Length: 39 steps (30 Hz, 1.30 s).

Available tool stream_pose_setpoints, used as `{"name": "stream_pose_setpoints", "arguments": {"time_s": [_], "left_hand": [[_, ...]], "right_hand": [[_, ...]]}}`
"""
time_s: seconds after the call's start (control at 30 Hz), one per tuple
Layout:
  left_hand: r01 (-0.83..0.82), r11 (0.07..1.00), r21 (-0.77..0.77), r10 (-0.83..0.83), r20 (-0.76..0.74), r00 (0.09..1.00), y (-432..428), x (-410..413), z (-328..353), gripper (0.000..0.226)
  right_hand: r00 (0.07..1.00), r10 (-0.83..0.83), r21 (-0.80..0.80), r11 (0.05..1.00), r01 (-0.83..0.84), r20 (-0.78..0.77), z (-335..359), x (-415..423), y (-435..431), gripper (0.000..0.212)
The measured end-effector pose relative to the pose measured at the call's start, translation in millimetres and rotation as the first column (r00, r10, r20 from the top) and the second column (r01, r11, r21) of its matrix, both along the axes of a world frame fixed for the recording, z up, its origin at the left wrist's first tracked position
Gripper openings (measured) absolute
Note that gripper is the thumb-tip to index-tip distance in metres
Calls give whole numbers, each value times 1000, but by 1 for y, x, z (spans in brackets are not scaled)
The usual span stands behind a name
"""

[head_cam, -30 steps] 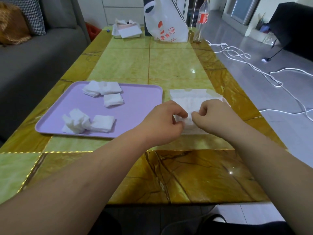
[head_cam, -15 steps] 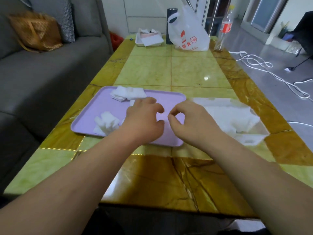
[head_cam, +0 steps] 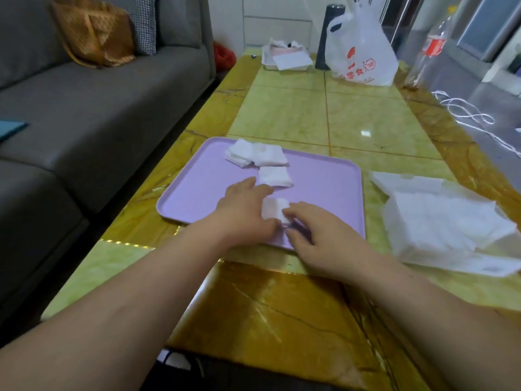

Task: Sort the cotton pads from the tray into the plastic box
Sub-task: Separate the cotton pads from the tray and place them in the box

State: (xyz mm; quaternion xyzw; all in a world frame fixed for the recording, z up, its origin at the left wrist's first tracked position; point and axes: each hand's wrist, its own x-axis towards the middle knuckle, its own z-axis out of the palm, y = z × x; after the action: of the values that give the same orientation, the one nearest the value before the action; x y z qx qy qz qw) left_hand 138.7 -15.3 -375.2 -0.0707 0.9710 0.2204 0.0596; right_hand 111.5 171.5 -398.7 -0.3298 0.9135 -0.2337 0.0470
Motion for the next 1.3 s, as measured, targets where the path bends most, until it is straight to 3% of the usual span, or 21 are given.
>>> {"name": "stream_pose_setpoints", "arguments": {"time_s": [0.13,0.23,0.33,0.53,0.63,0.73,0.83,0.97,1.07,1.17,1.3], "left_hand": [[4,895,447,49,-107,993,11,0,14,64],[-72,843,534,165,-129,978,1,2,16,60],[-107,883,457,178,-117,977,-8,7,16,56],[-26,945,326,79,-152,985,-2,7,10,50],[-28,989,147,61,-228,972,5,2,13,55],[27,995,100,9,-347,938,17,-1,17,54],[106,992,73,-68,-400,914,28,-4,14,47],[138,990,9,-132,-251,959,39,-13,4,48],[216,966,-142,-227,-73,971,48,-17,5,55],[246,965,-95,-248,-16,969,46,-16,11,53],[256,964,-77,-255,29,967,40,-9,11,19]], "right_hand": [[978,-179,-71,982,172,-110,2,-6,3,33],[986,-158,-36,987,156,-56,1,-7,5,49],[992,-123,-6,992,123,-9,1,-8,8,45],[974,-206,128,968,217,-92,15,-10,12,37],[967,-243,173,952,253,-77,18,-14,21,39],[961,-277,101,955,277,-18,19,-18,29,40],[959,-282,38,959,282,1,20,-20,33,24],[962,-263,-31,963,266,76,19,-19,36,29],[955,-238,-80,963,256,179,18,-17,35,34],[947,-225,-151,953,263,230,18,-16,35,35],[943,-207,-166,953,255,262,19,-15,36,40]]}}
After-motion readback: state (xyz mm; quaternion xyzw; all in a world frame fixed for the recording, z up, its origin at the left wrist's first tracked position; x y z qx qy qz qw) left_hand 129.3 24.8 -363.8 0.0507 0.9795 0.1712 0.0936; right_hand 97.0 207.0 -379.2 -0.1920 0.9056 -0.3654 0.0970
